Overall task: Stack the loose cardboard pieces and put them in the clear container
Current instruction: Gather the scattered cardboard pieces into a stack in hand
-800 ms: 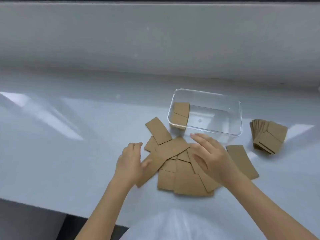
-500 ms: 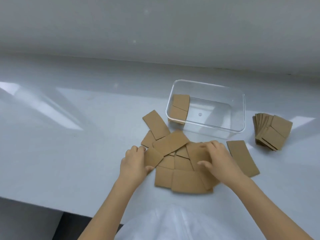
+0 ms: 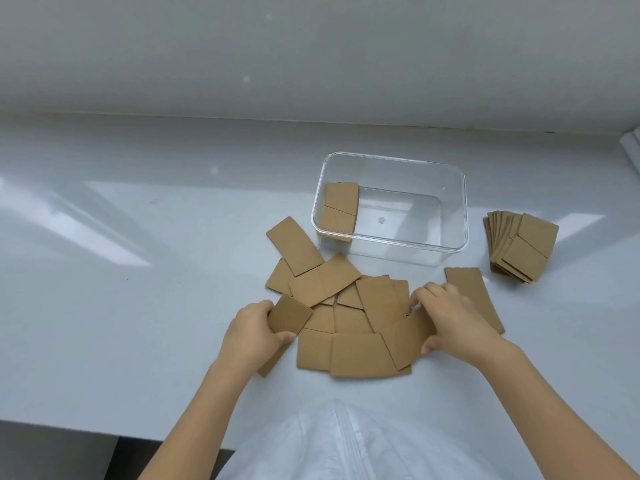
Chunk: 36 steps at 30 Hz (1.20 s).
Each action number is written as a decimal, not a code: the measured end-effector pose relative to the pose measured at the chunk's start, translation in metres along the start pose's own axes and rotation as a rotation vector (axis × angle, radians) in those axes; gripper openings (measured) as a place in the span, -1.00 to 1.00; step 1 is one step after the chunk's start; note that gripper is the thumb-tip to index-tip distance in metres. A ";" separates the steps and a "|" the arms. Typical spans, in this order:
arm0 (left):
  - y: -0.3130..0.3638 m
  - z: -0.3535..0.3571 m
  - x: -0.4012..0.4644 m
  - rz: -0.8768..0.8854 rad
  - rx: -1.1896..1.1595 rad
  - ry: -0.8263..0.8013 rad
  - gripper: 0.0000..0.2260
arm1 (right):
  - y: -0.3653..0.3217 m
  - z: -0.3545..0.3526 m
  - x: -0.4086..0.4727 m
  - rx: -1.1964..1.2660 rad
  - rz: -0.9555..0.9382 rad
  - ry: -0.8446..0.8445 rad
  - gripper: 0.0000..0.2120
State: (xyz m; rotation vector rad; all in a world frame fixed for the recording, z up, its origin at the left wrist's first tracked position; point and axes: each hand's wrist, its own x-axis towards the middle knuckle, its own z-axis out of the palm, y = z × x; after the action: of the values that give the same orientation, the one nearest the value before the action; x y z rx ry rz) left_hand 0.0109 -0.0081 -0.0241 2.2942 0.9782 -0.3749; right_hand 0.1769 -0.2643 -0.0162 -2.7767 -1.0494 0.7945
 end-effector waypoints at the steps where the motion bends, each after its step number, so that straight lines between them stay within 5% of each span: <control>1: -0.001 0.001 -0.002 -0.003 -0.033 -0.009 -0.77 | -0.001 0.002 0.000 -0.009 -0.005 0.004 -0.40; 6: 0.002 -0.010 -0.011 -0.047 -0.291 -0.027 -0.95 | -0.002 0.001 -0.003 -0.069 -0.013 -0.061 -0.62; 12: 0.014 -0.045 -0.022 -0.148 -0.827 -0.141 -0.89 | 0.005 -0.023 -0.012 0.384 0.049 -0.252 -0.85; 18: 0.034 -0.060 -0.034 -0.130 -1.078 -0.393 -0.78 | -0.022 -0.063 -0.023 0.956 -0.103 -0.339 -0.63; 21: 0.044 -0.061 -0.037 -0.198 -1.196 -0.541 -0.54 | -0.038 -0.076 -0.020 0.971 -0.232 -0.134 -0.56; 26: 0.058 -0.059 -0.038 -0.173 -1.231 -0.707 -0.19 | -0.069 -0.106 -0.017 0.874 -0.421 0.093 -0.58; 32: 0.064 -0.057 -0.038 -0.028 -0.957 -0.683 -0.15 | -0.118 -0.116 -0.010 0.519 -0.540 0.059 -0.69; 36: 0.063 -0.052 -0.049 0.203 -0.837 -0.808 -0.31 | -0.135 -0.099 -0.011 0.626 -0.536 0.120 -0.69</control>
State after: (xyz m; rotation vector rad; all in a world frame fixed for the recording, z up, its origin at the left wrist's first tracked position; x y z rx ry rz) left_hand 0.0240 -0.0362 0.0661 1.2695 0.3578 -0.5957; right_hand 0.1369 -0.1569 0.1062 -1.8826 -1.1842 0.7068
